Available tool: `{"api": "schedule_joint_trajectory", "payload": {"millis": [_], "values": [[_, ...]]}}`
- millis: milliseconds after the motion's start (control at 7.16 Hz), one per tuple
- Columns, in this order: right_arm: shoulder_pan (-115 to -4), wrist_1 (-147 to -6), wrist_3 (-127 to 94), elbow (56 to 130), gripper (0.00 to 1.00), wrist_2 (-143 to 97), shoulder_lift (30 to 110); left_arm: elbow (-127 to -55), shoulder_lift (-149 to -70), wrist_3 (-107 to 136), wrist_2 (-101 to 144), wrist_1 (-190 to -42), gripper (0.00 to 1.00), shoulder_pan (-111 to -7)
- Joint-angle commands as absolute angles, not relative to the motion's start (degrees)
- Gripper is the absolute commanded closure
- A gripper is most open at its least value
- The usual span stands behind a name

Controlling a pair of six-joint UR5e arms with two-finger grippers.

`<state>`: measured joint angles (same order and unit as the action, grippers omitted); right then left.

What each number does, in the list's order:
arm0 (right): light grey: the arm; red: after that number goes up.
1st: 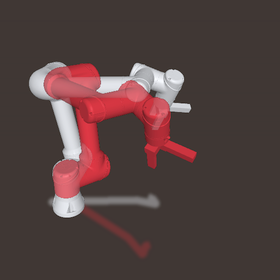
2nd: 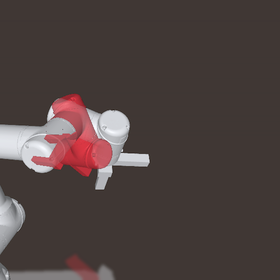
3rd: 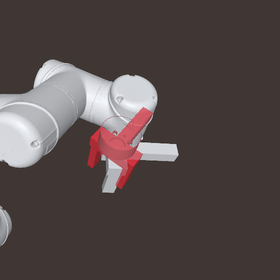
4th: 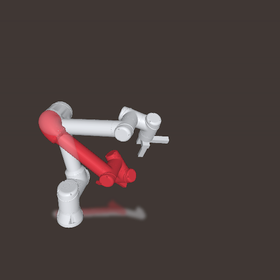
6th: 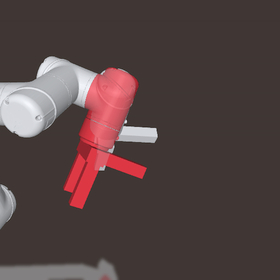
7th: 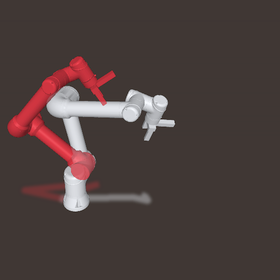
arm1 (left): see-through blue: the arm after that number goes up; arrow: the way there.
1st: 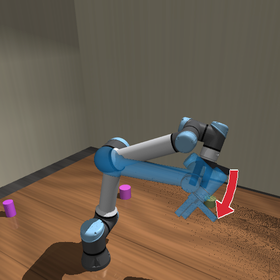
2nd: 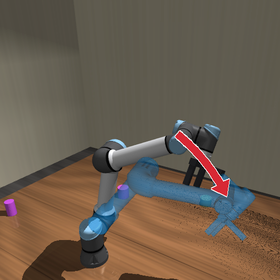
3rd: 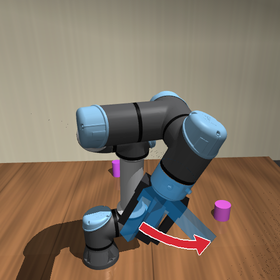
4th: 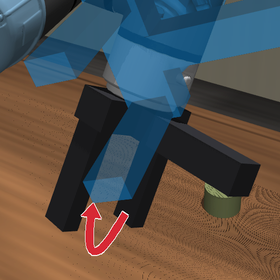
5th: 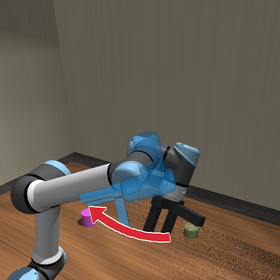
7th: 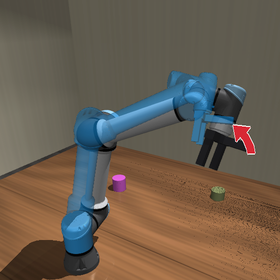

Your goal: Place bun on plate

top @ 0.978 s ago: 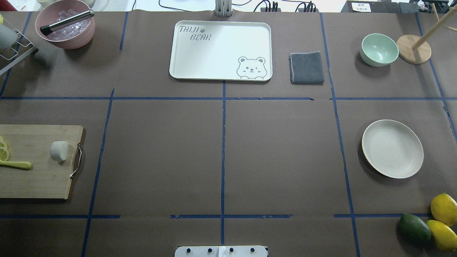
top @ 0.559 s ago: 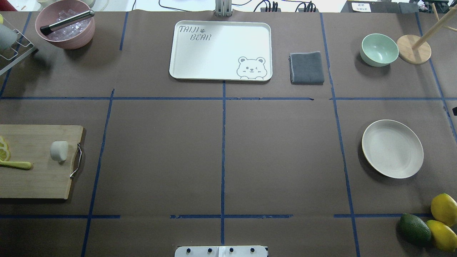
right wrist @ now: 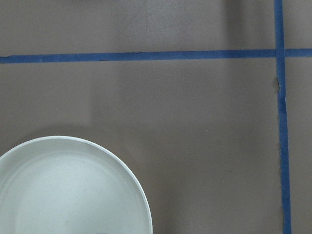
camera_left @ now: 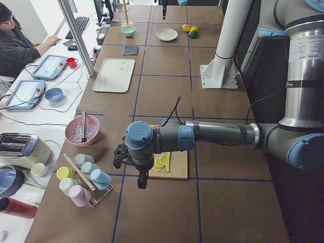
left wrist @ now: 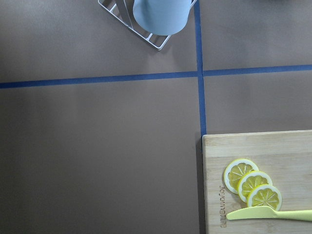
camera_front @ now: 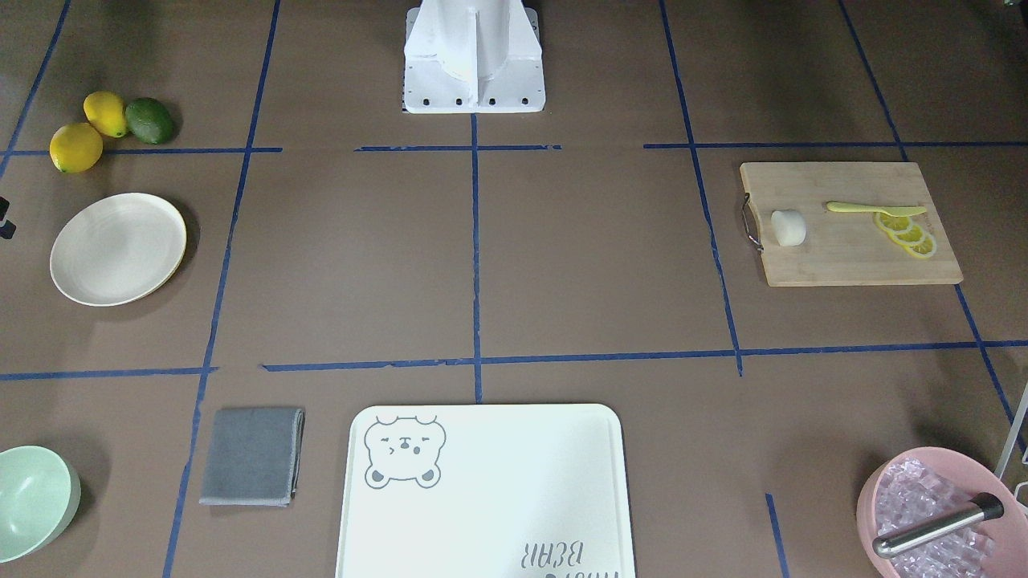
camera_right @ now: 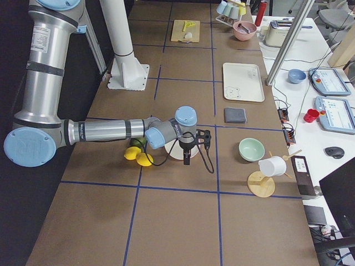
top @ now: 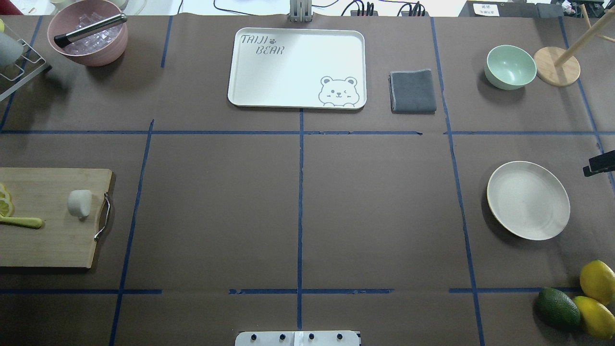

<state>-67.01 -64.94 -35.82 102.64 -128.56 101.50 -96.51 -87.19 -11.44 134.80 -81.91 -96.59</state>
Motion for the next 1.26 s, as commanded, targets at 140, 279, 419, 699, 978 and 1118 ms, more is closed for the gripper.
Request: {"api": "schedule_joint_trajectory", "payload": {"millis": [140,279,419,699,978,1118], "values": [[-59.35,-61.17,-43.49,101.52,0.02,-124.3,101.34,-96.42,-87.01,-11.43,134.74,-81.91,0.0,-96.59],[-58.46,-61.08,-43.59,99.86,0.02,-124.02,100.99,-96.42,-87.01,-11.43,134.74,-82.0,0.0,-96.59],[-57.58,-61.08,-43.59,98.28,0.02,-124.01,100.9,-96.42,-87.01,-11.51,134.74,-81.91,0.0,-96.59],[-56.52,-61.08,-43.33,96.95,0.02,-124.01,100.9,-96.42,-86.92,-11.51,134.74,-81.91,0.0,-96.59],[-55.73,-61.08,-43.16,96.86,0.04,-124.19,100.72,-96.24,-86.92,-11.6,134.65,-82.0,0.0,-96.59],[-55.37,-61.17,-43.07,96.77,0.05,-124.28,100.72,-96.24,-86.92,-11.6,134.65,-82.0,0.0,-96.59]]}}
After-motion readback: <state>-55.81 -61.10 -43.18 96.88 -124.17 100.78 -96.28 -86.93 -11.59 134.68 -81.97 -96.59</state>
